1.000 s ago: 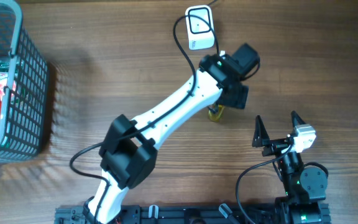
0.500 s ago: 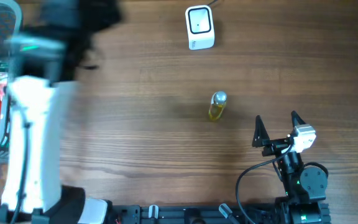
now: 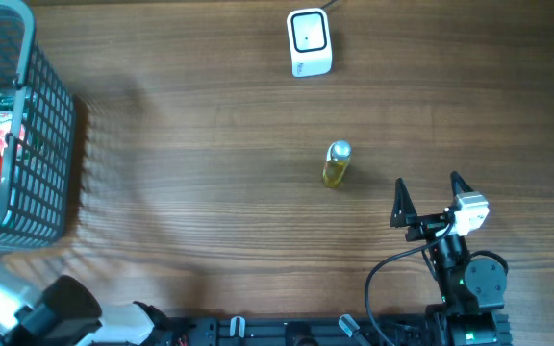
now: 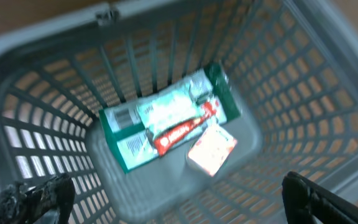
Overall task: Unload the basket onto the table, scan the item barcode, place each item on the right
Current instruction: 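Return the left gripper to the basket and grasp the Kleenex pack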
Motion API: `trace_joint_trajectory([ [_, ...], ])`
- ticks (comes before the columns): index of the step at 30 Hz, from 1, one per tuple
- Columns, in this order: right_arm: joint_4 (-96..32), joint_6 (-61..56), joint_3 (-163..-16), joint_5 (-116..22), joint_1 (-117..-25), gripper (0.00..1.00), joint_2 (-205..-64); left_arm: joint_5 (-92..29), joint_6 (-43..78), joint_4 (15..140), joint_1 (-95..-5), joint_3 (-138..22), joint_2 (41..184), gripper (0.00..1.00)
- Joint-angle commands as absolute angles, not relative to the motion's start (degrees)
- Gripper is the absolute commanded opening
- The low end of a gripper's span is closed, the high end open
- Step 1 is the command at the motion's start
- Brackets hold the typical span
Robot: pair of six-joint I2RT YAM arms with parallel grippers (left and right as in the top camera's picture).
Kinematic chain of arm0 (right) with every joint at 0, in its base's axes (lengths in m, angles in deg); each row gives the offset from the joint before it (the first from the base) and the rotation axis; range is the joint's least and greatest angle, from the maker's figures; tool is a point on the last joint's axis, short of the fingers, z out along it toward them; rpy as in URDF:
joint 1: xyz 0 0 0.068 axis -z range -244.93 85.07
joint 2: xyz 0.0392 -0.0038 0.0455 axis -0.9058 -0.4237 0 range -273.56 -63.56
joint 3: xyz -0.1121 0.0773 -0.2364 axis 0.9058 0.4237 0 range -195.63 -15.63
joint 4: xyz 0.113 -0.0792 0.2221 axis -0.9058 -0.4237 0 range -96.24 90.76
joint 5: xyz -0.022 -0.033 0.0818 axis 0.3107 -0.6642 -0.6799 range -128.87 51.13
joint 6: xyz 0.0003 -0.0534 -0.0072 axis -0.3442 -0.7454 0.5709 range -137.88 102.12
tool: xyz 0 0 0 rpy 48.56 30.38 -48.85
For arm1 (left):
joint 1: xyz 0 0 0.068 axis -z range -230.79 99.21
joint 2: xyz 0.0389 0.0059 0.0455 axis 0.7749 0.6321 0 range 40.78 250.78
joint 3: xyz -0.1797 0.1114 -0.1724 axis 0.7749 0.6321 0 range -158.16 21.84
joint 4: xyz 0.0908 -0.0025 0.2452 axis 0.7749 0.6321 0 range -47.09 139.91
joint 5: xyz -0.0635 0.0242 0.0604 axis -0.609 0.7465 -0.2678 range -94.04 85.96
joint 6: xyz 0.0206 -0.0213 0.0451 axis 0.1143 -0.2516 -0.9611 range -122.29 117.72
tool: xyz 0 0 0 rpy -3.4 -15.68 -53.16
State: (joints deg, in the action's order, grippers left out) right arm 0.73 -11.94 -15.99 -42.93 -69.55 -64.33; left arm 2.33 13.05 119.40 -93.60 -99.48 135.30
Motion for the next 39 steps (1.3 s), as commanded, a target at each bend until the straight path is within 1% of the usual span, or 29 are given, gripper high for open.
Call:
trace_joint_trajectory([
  [1,0.9,-11.7,-15.9,-42.8,-69.6,1.00,-64.0,-10.1,5.7,119.4,-95.2,-95.9,139.6,0.98],
  [7,0.9,-11.7,-15.9,-42.8,-69.6,1.00,-64.0,-10.3,2.8,115.9,-94.2,-88.9,145.9,0.99],
  [19,0.9,-11.7,-15.9,-42.8,-69.6,1.00,-64.0,-10.4,-3.6,96.7,-89.8,-71.3,147.4,1.00],
  [23,0.9,-11.7,-15.9,-42.8,-69.6,0.99,-64.0,-10.4,-3.6,93.3,-89.2,-69.1,148.6,1.00],
  [30,0.9,-11.7,-15.9,-42.8,-69.6,1.00,-64.0,-10.4,-3.6,91.9,-89.1,-68.9,152.8,1.00],
  [34,0.9,-11.7,-15.9,-42.8,-69.6,1.00,-64.0,-10.4,-3.6,91.1,-89.2,-68.9,154.3,0.95],
  [36,0.9,-11.7,-15.9,-42.8,-69.6,1.00,-64.0,-10.4,-3.5,90.4,-89.2,-68.9,154.5,0.90],
  [37,0.9,-11.7,-15.9,-42.8,-69.6,1.00,-64.0,-10.4,-3.5,89.9,-89.1,-68.9,154.5,0.86],
  [39,0.9,-11.7,-15.9,-42.8,-69.6,1.00,-64.0,-10.4,-3.5,89.6,-89.2,-68.9,154.5,0.83],
])
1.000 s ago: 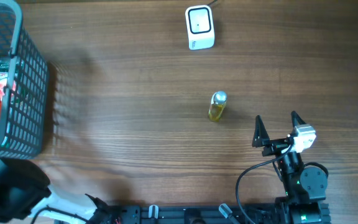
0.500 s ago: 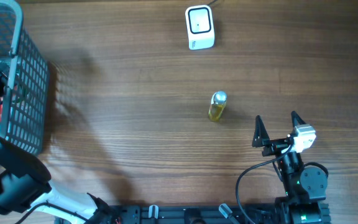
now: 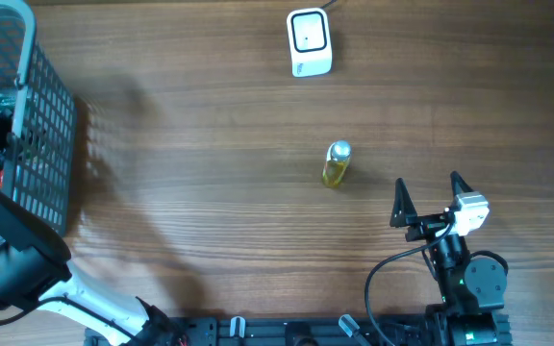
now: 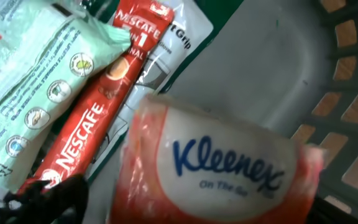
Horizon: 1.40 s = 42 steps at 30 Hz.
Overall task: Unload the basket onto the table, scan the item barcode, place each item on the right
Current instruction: 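Return the left gripper to the basket and grasp the Kleenex pack, then move the Kleenex pack past the scanner and place it beside the bottle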
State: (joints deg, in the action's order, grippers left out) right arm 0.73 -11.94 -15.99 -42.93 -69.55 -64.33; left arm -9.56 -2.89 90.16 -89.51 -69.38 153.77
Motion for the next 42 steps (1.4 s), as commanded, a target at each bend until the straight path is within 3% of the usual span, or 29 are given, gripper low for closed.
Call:
trace_joint_trajectory([
  [1,0.9,-11.7,-15.9,-42.8,-69.6,1.00,-64.0,-10.4,-3.6,89.6,-89.2,-68.9,154.5,0.81],
  [12,0.9,-11.7,-15.9,-42.8,-69.6,1.00,-64.0,-10.5,-3.5,89.2,-89.1,-68.8,154.5,0.64],
  [20,0.9,-11.7,-15.9,-42.8,-69.6,1.00,-64.0,-10.7,-1.7,89.4,-90.1,-72.6,151.3,0.64],
  [29,0.9,-11.7,-15.9,-42.8,-69.6,1.00,-64.0,-10.7,0.4,89.3,-91.2,-81.8,135.3,0.63],
  [35,0.9,-11.7,-15.9,-42.8,-69.6,1.00,-64.0,-11.4,8.7,89.0,-90.2,-85.6,122.3,0.62],
  [42,0.9,-11.7,-15.9,-42.8,-69.6,1.00,-64.0,-12.3,13.5,99.3,-77.3,-85.6,109.4,0.60],
])
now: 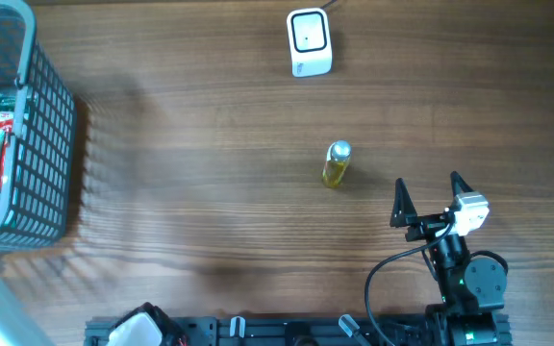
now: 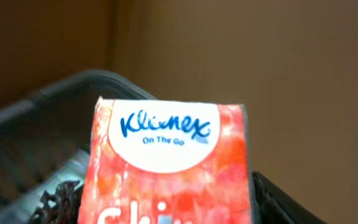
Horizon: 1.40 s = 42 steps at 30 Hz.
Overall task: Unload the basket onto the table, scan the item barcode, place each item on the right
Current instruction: 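Move the Kleenex pack past the scanner and place it beside the bottle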
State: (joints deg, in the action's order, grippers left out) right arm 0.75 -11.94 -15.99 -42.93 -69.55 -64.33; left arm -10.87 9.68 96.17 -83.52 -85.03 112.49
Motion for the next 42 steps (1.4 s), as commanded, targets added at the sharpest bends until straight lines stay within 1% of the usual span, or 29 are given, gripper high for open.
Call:
trace_joint_trajectory([
  [1,0.9,-11.7,-15.9,-42.8,-69.6,1.00,-64.0,-12.3,14.2,101.0,-75.0,-85.6,108.8,0.60],
  [5,0.9,-11.7,-15.9,-42.8,-69.6,1.00,-64.0,-11.9,17.8,110.3,-62.8,-85.6,108.9,0.59],
  [7,0.9,-11.7,-15.9,-42.8,-69.6,1.00,-64.0,-11.5,18.0,114.6,-55.0,-85.1,111.3,0.58],
  [9,0.9,-11.7,-15.9,-42.8,-69.6,1.00,-64.0,-10.8,18.2,116.3,-48.4,-83.7,114.3,0.58],
  [12,0.9,-11.7,-15.9,-42.8,-69.6,1.00,-64.0,-6.9,20.0,116.6,-39.1,-81.1,119.5,0.59],
  [14,0.9,-11.7,-15.9,-42.8,-69.6,1.00,-64.0,-4.1,21.7,115.5,-32.4,-79.9,124.7,0.61],
  [15,0.9,-11.7,-15.9,-42.8,-69.6,1.00,-64.0,-3.2,22.2,112.0,-26.1,-78.9,130.8,0.61],
  [16,0.9,-11.7,-15.9,-42.8,-69.6,1.00,-64.0,-2.4,22.3,110.7,-24.2,-78.7,132.9,0.61],
  [22,0.9,-11.7,-15.9,-42.8,-69.6,1.00,-64.0,0.5,23.7,102.7,-16.2,-78.4,145.6,0.59],
  [25,0.9,-11.7,-15.9,-42.8,-69.6,1.00,-64.0,5.9,24.0,100.1,-13.5,-78.4,150.3,0.58],
  [27,0.9,-11.7,-15.9,-42.8,-69.6,1.00,-64.0,11.7,25.2,98.2,-11.6,-78.4,153.4,0.58],
  [31,0.9,-11.7,-15.9,-42.8,-69.6,1.00,-64.0,13.0,25.3,95.0,-11.2,-77.0,154.7,0.58],
  [36,0.9,-11.7,-15.9,-42.8,-69.6,1.00,-64.0,12.9,25.3,88.5,-11.2,-70.5,154.7,0.59],
  [40,0.9,-11.7,-15.9,-42.8,-69.6,1.00,-64.0,10.5,25.2,83.1,-11.2,-65.5,154.7,0.62],
  [42,0.9,-11.7,-15.9,-42.8,-69.6,1.00,-64.0,9.9,25.2,82.5,-11.2,-65.0,154.7,0.63],
])
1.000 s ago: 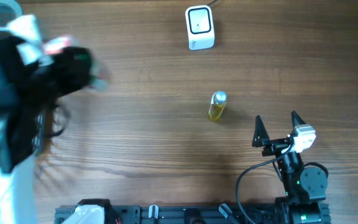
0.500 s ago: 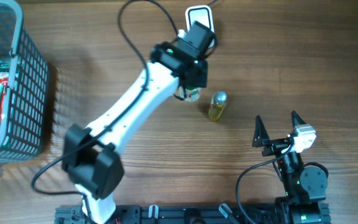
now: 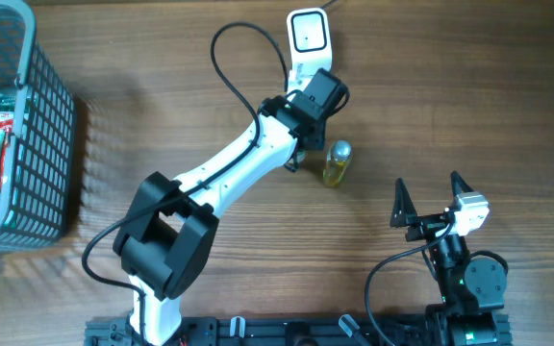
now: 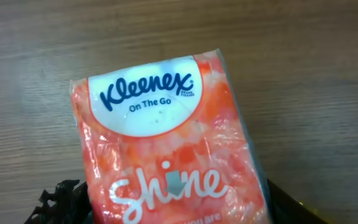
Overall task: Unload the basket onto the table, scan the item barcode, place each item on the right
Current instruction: 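Move the Kleenex pack past the scanner and place it beside the bottle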
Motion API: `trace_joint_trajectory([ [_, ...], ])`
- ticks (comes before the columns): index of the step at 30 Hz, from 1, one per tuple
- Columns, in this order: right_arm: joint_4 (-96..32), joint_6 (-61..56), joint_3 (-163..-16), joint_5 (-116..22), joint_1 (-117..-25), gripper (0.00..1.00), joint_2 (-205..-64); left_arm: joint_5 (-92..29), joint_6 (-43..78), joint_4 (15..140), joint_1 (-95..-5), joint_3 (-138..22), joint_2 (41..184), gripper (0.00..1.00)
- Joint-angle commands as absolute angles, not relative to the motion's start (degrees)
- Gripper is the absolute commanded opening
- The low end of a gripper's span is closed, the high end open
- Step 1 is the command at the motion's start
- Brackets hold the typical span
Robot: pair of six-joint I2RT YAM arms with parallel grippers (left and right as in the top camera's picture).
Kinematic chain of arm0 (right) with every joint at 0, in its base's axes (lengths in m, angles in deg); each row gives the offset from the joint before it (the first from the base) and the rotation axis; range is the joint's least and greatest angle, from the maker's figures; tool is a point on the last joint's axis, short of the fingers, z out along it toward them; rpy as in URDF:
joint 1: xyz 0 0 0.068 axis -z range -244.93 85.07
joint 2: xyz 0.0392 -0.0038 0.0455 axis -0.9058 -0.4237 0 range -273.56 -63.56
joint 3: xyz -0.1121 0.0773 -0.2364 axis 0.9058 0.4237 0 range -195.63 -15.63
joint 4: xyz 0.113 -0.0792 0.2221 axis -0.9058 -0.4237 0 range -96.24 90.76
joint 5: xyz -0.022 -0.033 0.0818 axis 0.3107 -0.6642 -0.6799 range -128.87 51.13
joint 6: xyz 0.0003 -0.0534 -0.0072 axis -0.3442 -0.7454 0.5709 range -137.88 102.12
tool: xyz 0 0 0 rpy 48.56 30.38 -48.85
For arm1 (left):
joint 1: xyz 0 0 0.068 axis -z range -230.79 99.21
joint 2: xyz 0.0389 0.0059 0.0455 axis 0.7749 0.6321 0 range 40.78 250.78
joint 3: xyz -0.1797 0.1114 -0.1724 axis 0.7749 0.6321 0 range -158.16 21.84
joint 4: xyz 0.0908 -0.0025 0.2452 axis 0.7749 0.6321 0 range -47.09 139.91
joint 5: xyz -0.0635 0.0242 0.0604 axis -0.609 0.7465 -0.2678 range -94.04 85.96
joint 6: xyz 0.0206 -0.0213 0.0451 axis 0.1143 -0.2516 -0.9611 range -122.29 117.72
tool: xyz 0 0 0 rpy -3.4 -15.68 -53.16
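An orange Kleenex tissue pack (image 4: 166,143) fills the left wrist view, printed face toward the camera, with bare wood behind it. My left gripper (image 4: 173,214) is shut on its lower end, one dark finger on each side. From overhead, the left arm (image 3: 258,144) reaches across to just below the white barcode scanner (image 3: 309,40) at the far edge; the pack is hidden under the wrist there. No barcode shows on the visible face. My right gripper (image 3: 428,185) stands open and empty at the front right.
A small yellow bottle with a silver cap (image 3: 336,163) lies right beside the left wrist. A grey mesh basket (image 3: 41,144) with several packets inside sits at the far left. The scanner's cable runs off the far edge.
The left arm was off at the left by the basket, holding the pack raised. Now it stretches to the table's middle, just below the scanner, still holding the pack. The right arm stayed put.
My left gripper first hovered open above the basket's packets. It was then down among them, fingers around the Kleenex pack. Later it held the pack lifted above the basket rim. By now the pack sits in the gripper next to the scanner.
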State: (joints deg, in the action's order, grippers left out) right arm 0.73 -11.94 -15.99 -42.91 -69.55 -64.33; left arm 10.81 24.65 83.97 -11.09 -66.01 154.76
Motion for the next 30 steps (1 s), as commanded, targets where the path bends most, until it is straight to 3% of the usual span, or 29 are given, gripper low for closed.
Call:
trace_joint_trajectory([
  [1,0.9,-11.7,-15.9,-42.8,-69.6,1.00,-64.0,9.9,25.2,82.6,-11.2,-65.0,154.7,0.66],
  [3,0.9,-11.7,-15.9,-42.8,-69.6,1.00,-64.0,9.5,25.2,82.8,-11.2,-65.0,154.7,0.82],
  [4,0.9,-11.7,-15.9,-42.8,-69.6,1.00,-64.0,8.7,25.2,83.1,-11.2,-65.0,154.7,0.96],
  [5,0.9,-11.7,-15.9,-42.8,-69.6,1.00,-64.0,8.3,25.2,83.2,-11.2,-65.0,154.7,1.00],
  [21,0.9,-11.7,-15.9,-42.8,-69.6,1.00,-64.0,8.5,20.0,81.0,-17.4,-65.3,135.7,1.00],
  [27,0.9,-11.7,-15.9,-42.8,-69.6,1.00,-64.0,17.3,8.9,81.7,-29.8,-70.6,123.7,1.00],
  [30,0.9,-11.7,-15.9,-42.8,-69.6,1.00,-64.0,19.5,2.7,81.7,-40.5,-75.8,118.1,1.00],
])
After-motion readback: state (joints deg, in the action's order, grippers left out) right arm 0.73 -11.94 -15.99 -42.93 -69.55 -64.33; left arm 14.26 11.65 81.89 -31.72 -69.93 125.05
